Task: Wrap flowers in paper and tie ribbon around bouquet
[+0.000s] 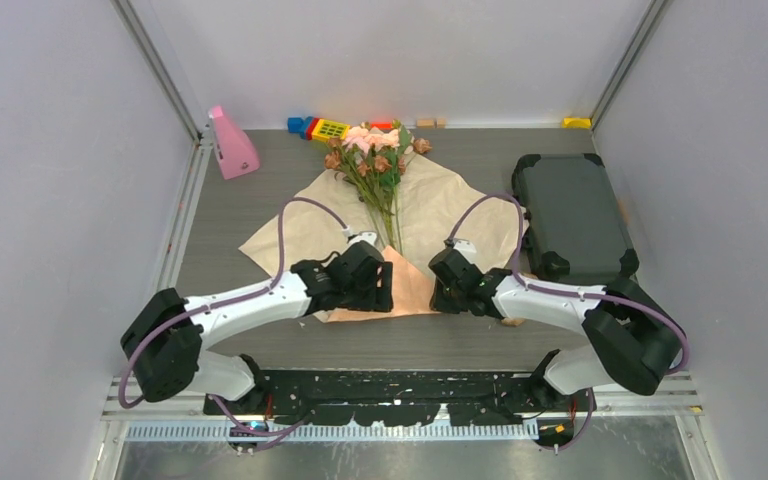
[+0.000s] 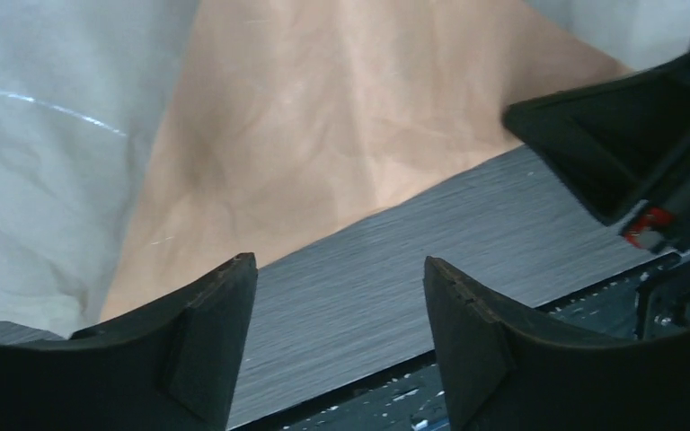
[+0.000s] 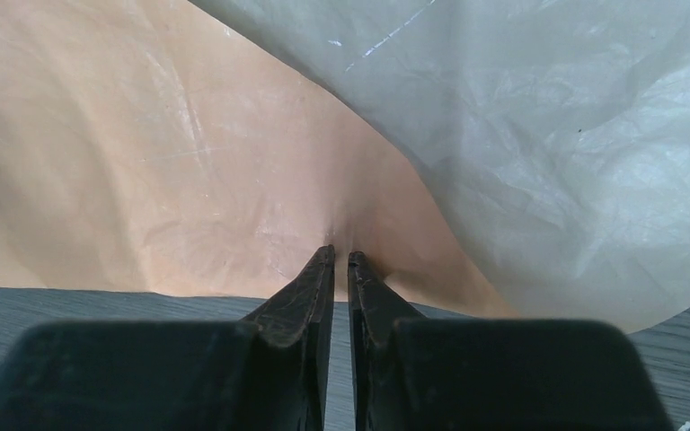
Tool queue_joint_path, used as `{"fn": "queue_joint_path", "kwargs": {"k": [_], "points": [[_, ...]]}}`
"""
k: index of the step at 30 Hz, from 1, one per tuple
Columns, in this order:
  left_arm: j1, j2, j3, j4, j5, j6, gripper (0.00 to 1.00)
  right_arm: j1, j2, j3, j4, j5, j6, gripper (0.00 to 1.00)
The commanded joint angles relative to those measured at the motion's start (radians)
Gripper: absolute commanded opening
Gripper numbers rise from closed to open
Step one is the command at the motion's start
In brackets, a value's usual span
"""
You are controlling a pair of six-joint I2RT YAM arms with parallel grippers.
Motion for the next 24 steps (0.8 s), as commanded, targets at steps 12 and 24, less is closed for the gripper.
{"fn": "queue_joint_path", "kwargs": {"k": [12, 24], "points": [[-0.046, 0.323, 0.071, -0.121, -0.078, -0.147, 0.27, -0.003, -0.043, -0.075, -0.019, 0.071, 0.066, 0.15], [0.107, 0.138, -0.174, -0.284, -0.103, -0.22, 0.2, -0.109, -0.157, -0.143, -0.151, 0.122, 0.065, 0.15]]}}
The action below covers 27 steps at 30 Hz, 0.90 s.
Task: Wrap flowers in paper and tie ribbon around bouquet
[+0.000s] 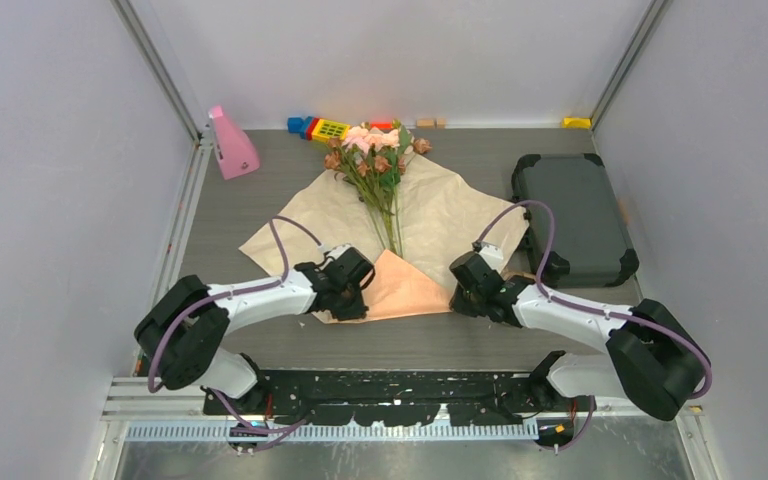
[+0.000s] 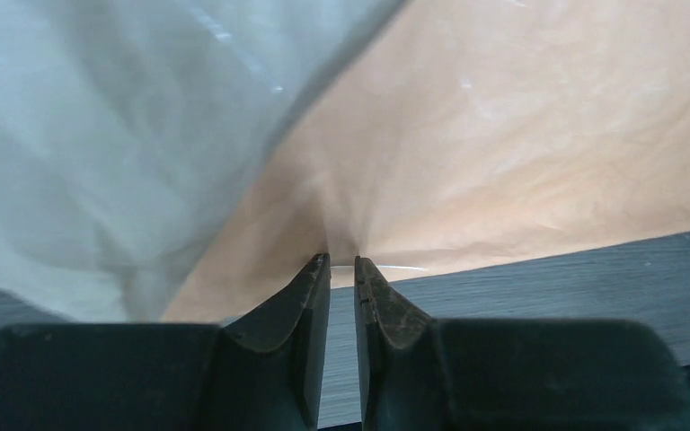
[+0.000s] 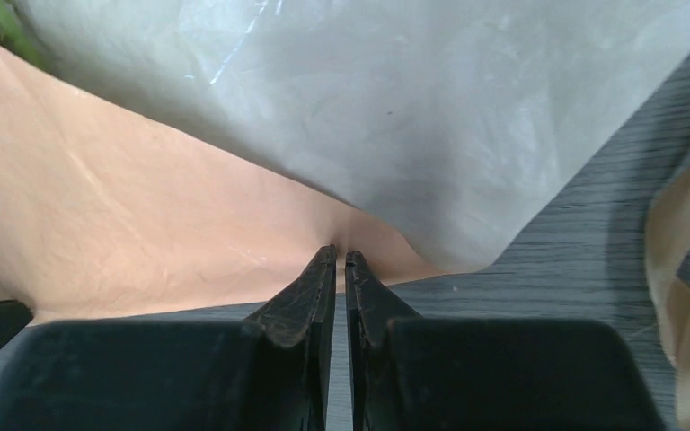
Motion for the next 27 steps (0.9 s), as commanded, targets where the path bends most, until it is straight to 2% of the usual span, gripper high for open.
{"fn": "queue_joint_path", "kwargs": {"k": [1, 7, 16, 20, 27], "points": [[0.05, -0.017, -0.116, -0.3, -0.11, 0.012, 0.2, -0.031, -0.028, -0.044, -0.125, 0.06, -0.002, 0.15], [0.075, -0.052, -0.108, -0.371, -0.125, 0.031, 0.2, -0.034, -0.065, -0.028, -0.118, 0.038, -0.034, 0.13], [0.075, -0.023, -0.125, -0.28, -0.048, 0.058, 0.18, -0.002, -0.112, 0.118, -0.033, -0.029, -0.173, 0.12], [0.075, -0.029, -0.13, -0.262, -0.034, 0.062, 0.18, 0.072, -0.031, 0.192, 0.044, -0.095, -0.169, 0.12], [0.075, -0.047, -0.145, -0.246, -0.023, 0.049, 0.18, 0.221, 0.292, 0.367, 0.187, -0.209, -0.135, 0.12]]}}
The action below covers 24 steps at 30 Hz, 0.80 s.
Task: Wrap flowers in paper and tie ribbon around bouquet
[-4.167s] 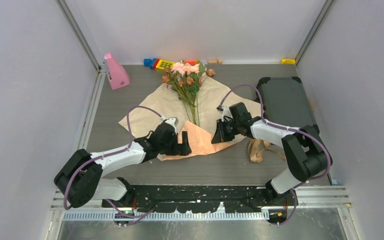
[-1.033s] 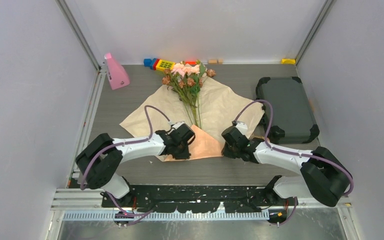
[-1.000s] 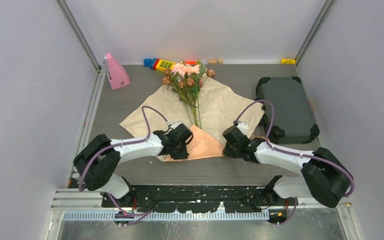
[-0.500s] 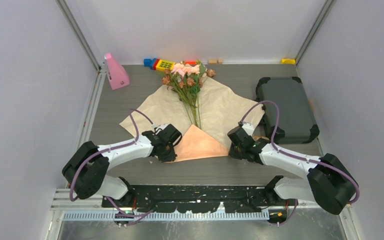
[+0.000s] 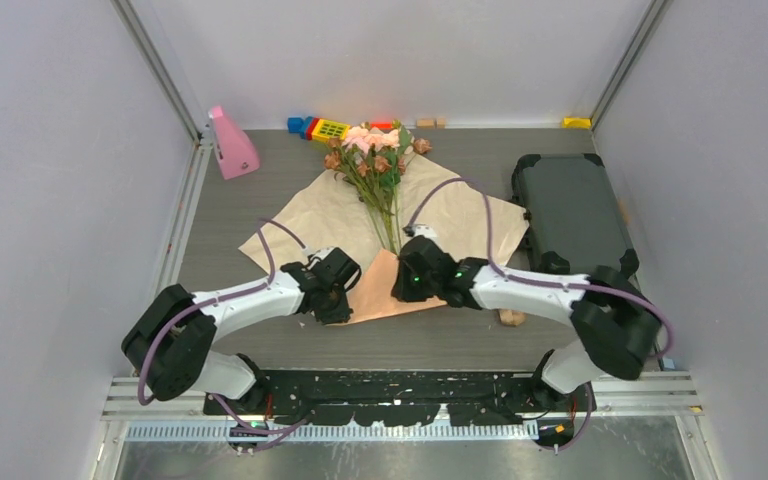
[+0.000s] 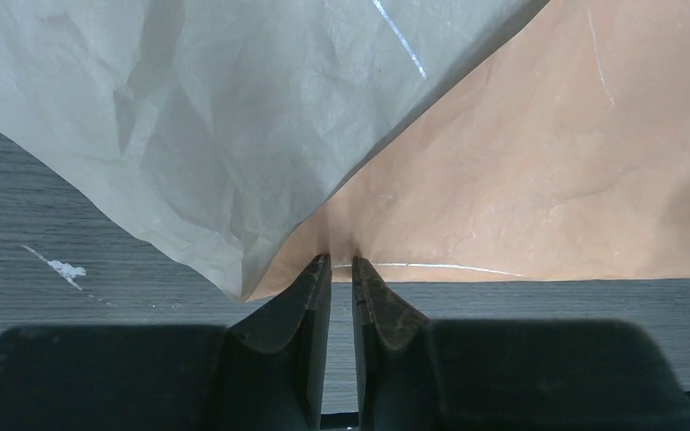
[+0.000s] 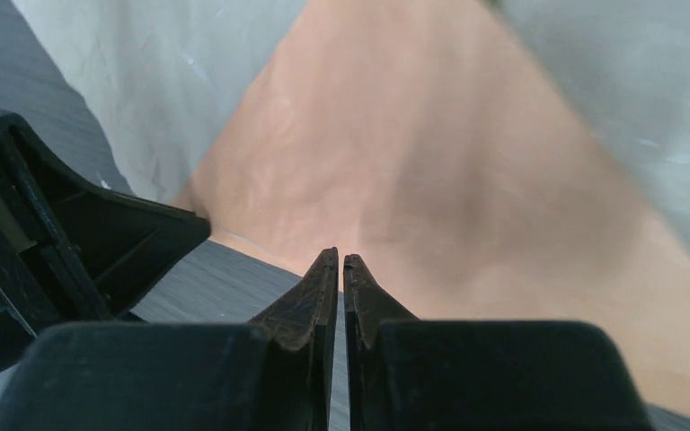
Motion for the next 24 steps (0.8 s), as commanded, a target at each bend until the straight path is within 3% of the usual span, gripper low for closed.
{"fn": "queue_joint_path", "kwargs": {"k": [1, 3, 7, 13, 24], "points": [[0.002, 0.048, -0.087, -0.115, -0.007, 0.02, 0.18, 0.08, 0.191, 0.137, 0.099, -0.087, 0.02, 0.12], [0.002, 0.047, -0.089, -0.114, -0.007, 0.016, 0.19, 0.086, 0.263, 0.185, 0.078, -0.127, 0.025, 0.11], [0.002, 0.035, -0.093, -0.116, -0.021, 0.006, 0.19, 0.087, 0.279, 0.181, -0.013, -0.028, 0.032, 0.08], [0.002, 0.034, -0.084, -0.135, -0.047, 0.003, 0.2, 0.071, 0.21, 0.061, -0.186, 0.077, 0.042, 0.08], [0.002, 0.043, -0.093, -0.151, -0.065, -0.018, 0.2, -0.148, -0.049, -0.188, -0.427, 0.188, 0.119, 0.08]]}}
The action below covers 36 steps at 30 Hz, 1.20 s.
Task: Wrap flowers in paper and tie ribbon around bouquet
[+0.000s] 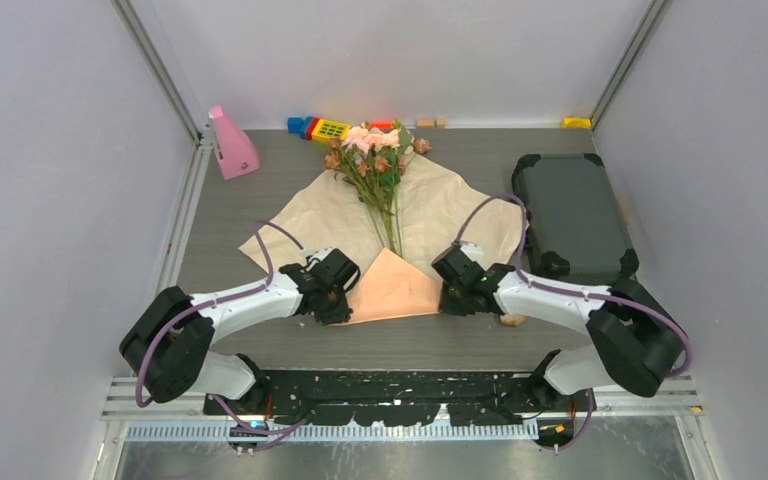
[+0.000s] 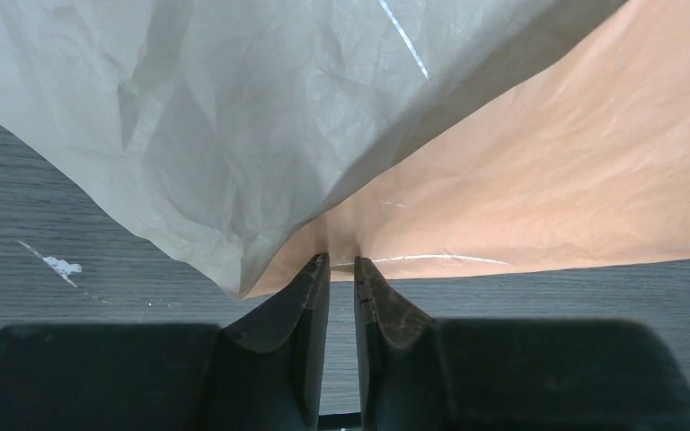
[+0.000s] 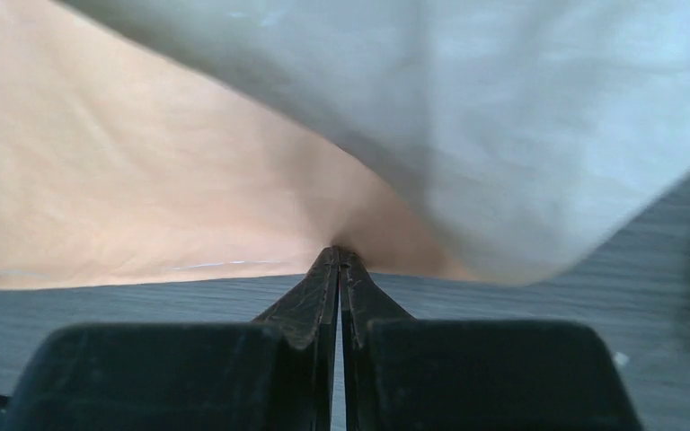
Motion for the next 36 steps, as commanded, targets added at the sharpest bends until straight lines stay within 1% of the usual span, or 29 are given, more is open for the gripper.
{"fn": "queue_joint_path", "kwargs": {"k": [1, 4, 7, 10, 12, 14, 16, 18, 21, 22, 24, 26, 29, 32, 34, 36], "points": [[0.002, 0.061, -0.074, -0.171, -0.064, 0.007, 0.2, -0.093, -0.096, -0.107, -0.244, 0.098, 0.017, 0.08], [0.002, 0.065, -0.063, -0.181, -0.07, 0.004, 0.21, -0.135, -0.154, -0.128, -0.26, 0.087, 0.049, 0.08], [0.002, 0.064, -0.052, -0.192, -0.073, 0.005, 0.21, -0.145, -0.177, -0.126, -0.304, 0.085, 0.082, 0.08], [0.002, 0.058, -0.052, -0.183, -0.076, 0.007, 0.22, -0.147, -0.209, -0.112, -0.298, 0.136, 0.1, 0.08], [0.002, 0.055, -0.047, -0.18, -0.077, 0.009, 0.22, -0.146, -0.222, -0.069, -0.302, 0.196, 0.088, 0.09], [0.002, 0.052, -0.043, -0.176, -0.076, 0.008, 0.22, -0.146, -0.246, -0.012, -0.283, 0.196, 0.014, 0.09], [0.002, 0.045, -0.041, -0.169, -0.074, 0.008, 0.22, -0.143, -0.289, 0.022, -0.229, 0.137, -0.096, 0.09], [0.002, 0.033, -0.041, -0.161, -0.073, 0.006, 0.23, -0.132, -0.336, 0.043, -0.15, 0.041, -0.17, 0.09], [0.002, 0.018, -0.038, -0.157, -0.074, 0.003, 0.24, -0.095, -0.351, 0.045, 0.043, -0.167, -0.203, 0.13], [0.002, 0.016, -0.037, -0.156, -0.073, 0.004, 0.24, -0.088, -0.324, 0.042, 0.106, -0.235, -0.184, 0.13], [0.002, 0.009, -0.031, -0.15, -0.073, 0.001, 0.24, -0.057, -0.209, 0.045, 0.249, -0.323, -0.137, 0.12], [0.002, 0.006, -0.025, -0.15, -0.071, 0.001, 0.25, -0.016, -0.076, 0.088, 0.321, -0.335, -0.113, 0.12], [0.002, -0.009, -0.017, -0.155, -0.075, -0.008, 0.27, 0.018, 0.098, 0.192, 0.329, -0.298, -0.129, 0.1], [0.002, -0.04, -0.022, -0.154, -0.084, -0.019, 0.3, 0.029, 0.231, 0.254, 0.392, -0.309, -0.123, 0.09], [0.002, -0.063, -0.026, -0.16, -0.087, -0.025, 0.34, 0.032, 0.29, 0.286, 0.401, -0.307, -0.111, 0.09], [0.002, -0.085, -0.032, -0.169, -0.092, -0.03, 0.34, 0.036, 0.336, 0.292, 0.403, -0.291, -0.11, 0.08]]}}
